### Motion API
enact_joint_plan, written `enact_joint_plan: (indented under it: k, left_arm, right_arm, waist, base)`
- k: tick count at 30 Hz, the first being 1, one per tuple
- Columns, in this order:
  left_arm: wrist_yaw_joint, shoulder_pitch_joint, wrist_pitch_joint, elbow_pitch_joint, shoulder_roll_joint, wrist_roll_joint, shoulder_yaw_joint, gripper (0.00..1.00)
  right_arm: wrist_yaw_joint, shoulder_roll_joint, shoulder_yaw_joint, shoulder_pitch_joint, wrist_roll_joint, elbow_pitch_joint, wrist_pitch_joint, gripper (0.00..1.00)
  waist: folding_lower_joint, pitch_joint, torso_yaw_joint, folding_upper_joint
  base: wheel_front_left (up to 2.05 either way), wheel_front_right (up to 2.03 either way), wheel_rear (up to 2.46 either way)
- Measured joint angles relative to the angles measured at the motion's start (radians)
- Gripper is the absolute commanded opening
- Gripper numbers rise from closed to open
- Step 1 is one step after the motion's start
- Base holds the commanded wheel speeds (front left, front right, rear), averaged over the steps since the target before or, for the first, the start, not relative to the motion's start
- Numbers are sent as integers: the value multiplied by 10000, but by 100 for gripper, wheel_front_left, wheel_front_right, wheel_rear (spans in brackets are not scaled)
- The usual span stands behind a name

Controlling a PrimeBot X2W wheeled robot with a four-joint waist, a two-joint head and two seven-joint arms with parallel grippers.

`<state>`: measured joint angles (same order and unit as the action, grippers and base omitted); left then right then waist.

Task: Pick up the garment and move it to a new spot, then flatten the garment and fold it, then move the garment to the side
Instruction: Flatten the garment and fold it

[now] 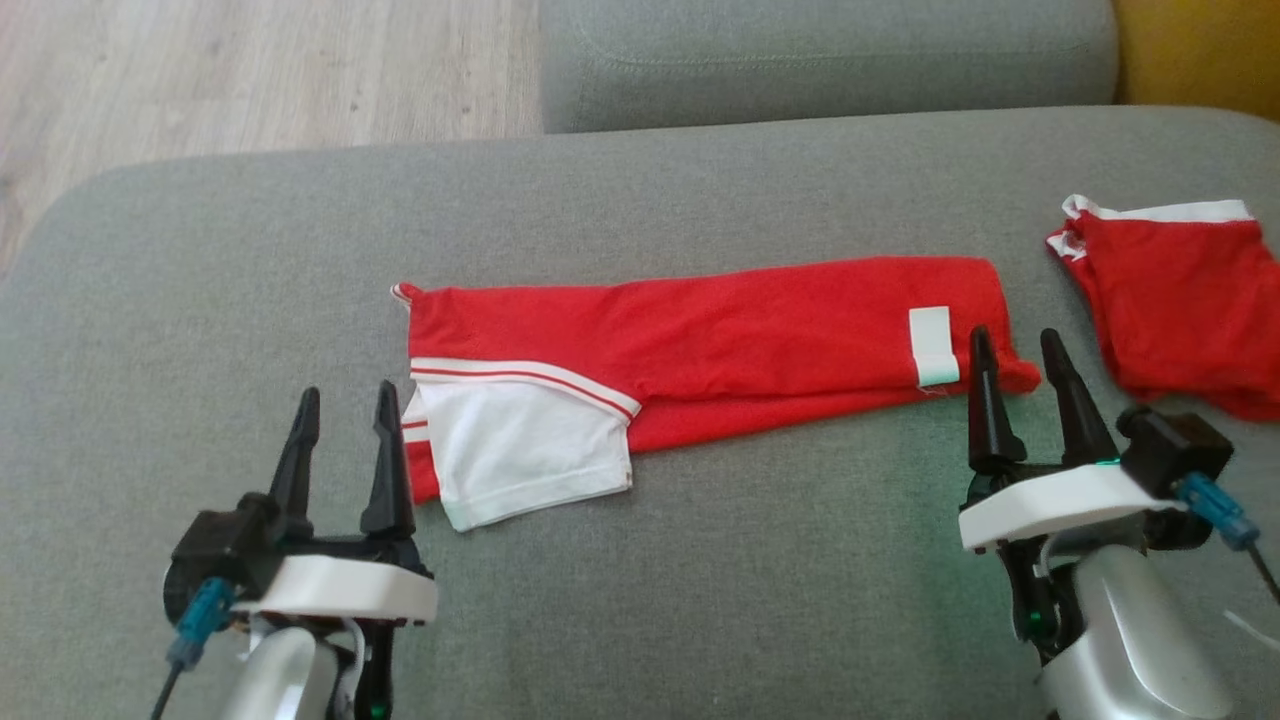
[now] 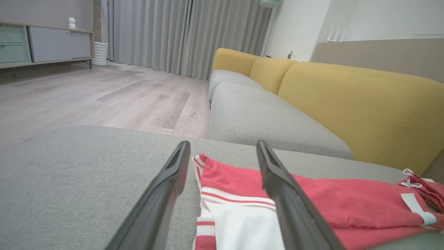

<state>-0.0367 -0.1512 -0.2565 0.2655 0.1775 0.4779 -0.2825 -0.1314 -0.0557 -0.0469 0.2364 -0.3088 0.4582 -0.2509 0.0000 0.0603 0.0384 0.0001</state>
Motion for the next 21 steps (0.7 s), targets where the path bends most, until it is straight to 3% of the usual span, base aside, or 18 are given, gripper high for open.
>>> enact_joint_plan:
  k: [6, 21]
  left_arm:
    - [479, -133, 0, 291, -357, -560, 209, 100]
    - [1198, -1279, 0, 849, -930, -1202, 299, 100]
  right_arm:
    - [0, 10, 372, 342, 575, 635, 142, 100]
    - [0, 6, 3760, 3132, 2278, 4604, 1074, 100]
  waist:
    - [1, 383, 138, 0]
    - [3, 1655, 852, 0]
  base:
    - [0, 0, 0]
    - [0, 0, 0]
